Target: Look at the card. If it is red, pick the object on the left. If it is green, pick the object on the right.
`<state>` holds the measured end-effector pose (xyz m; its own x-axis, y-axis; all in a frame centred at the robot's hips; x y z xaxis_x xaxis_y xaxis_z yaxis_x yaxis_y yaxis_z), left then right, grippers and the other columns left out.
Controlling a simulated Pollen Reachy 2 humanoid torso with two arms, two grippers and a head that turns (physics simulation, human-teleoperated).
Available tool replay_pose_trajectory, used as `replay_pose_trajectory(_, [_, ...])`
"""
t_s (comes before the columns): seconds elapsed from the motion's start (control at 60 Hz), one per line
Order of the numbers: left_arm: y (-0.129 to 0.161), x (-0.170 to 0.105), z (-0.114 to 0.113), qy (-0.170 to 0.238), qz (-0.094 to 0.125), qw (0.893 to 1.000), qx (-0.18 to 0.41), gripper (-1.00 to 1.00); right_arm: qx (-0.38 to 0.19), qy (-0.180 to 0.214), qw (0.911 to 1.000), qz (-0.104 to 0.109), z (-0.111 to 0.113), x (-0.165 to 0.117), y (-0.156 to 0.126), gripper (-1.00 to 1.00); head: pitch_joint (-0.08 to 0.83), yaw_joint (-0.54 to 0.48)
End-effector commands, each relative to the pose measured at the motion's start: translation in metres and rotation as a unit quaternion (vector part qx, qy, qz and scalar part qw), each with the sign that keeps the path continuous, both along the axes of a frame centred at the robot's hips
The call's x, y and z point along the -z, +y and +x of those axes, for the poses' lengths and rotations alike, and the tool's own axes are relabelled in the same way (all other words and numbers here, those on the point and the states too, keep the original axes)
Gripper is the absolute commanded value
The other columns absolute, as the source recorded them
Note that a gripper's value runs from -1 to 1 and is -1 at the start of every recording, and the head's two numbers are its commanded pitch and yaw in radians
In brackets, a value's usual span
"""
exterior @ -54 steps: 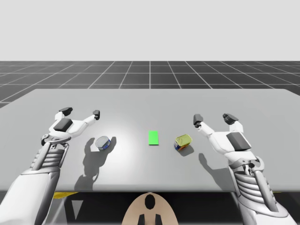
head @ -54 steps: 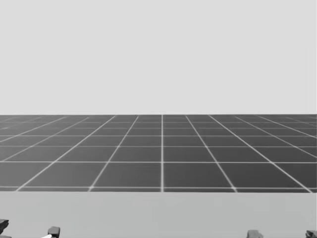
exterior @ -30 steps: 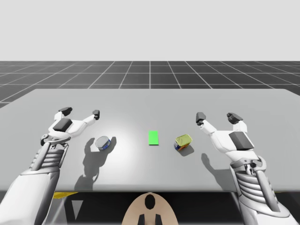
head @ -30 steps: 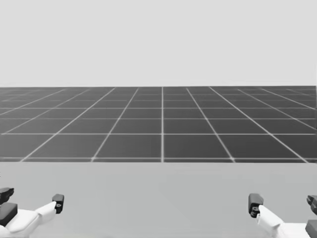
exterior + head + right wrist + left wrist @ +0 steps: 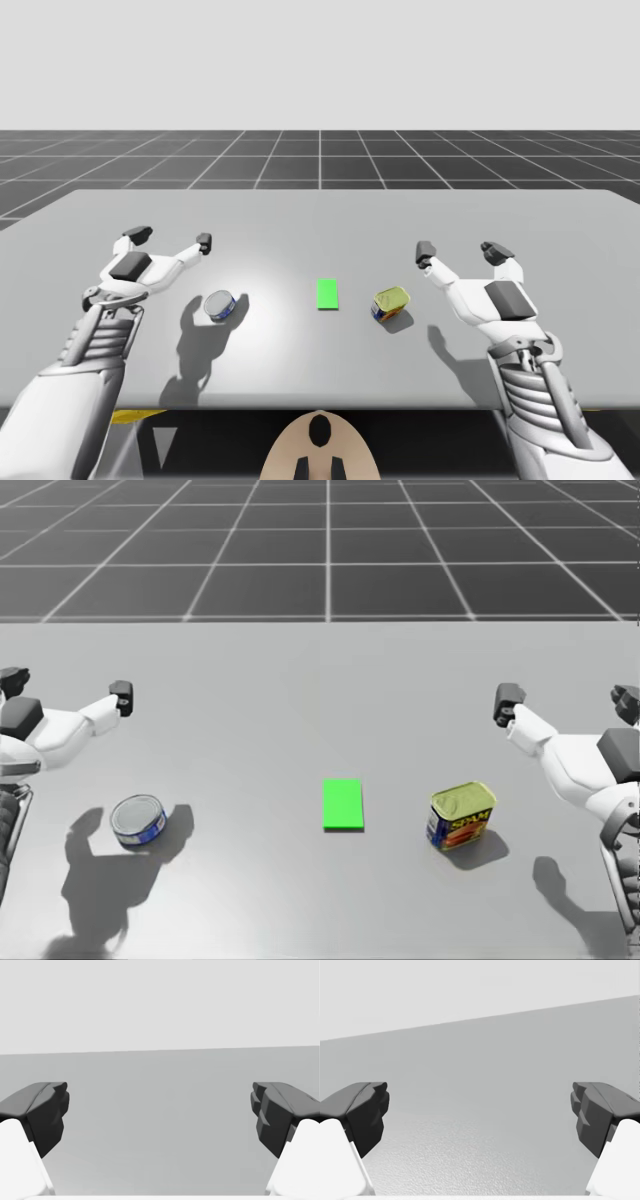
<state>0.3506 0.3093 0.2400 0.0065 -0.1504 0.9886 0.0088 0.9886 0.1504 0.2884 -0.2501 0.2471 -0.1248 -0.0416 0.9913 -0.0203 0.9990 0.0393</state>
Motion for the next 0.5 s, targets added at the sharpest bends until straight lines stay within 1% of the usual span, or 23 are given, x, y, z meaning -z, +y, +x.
replay_pose_trajectory(0.017, [-0.0008, -0.0016, -0.0015, -0.004, 0.001, 1.0, 0.003, -1.0, -0.002, 0.001, 1.0, -0.001, 0.0003, 0.0016, 0.0016, -1.0, 0.588, 0.01])
replay_pose_trajectory(0.067, [-0.0009, -0.0019, -0.0019, -0.004, 0.001, 1.0, 0.003, -1.0, -0.002, 0.001, 1.0, -0.001, 0.0003, 0.0019, 0.0018, -1.0, 0.605, 0.01])
replay_pose_trajectory(0.15, [-0.0015, -0.0026, -0.0028, -0.005, 0.003, 1.0, 0.003, -1.0, -0.001, 0.001, 1.0, -0.004, 0.0005, 0.0025, 0.0021, -1.0, 0.657, -0.01])
replay_pose_trajectory(0.233, [-0.002, -0.0029, -0.0035, -0.006, 0.003, 1.0, 0.003, -1.0, -0.001, 0.001, 1.0, -0.006, 0.0006, 0.0027, 0.0022, -1.0, 0.681, -0.02])
replay_pose_trajectory(0.333, [-0.0026, -0.003, -0.0036, -0.006, 0.004, 1.0, 0.003, -1.0, -0.001, 0.0, 1.0, -0.007, 0.0006, 0.0026, 0.0024, -1.0, 0.692, -0.02])
replay_pose_trajectory(0.5, [-0.0035, -0.0031, -0.004, -0.006, 0.004, 1.0, 0.002, -1.0, -0.001, -0.001, 1.0, -0.008, 0.0005, 0.0023, 0.0025, -1.0, 0.684, -0.02])
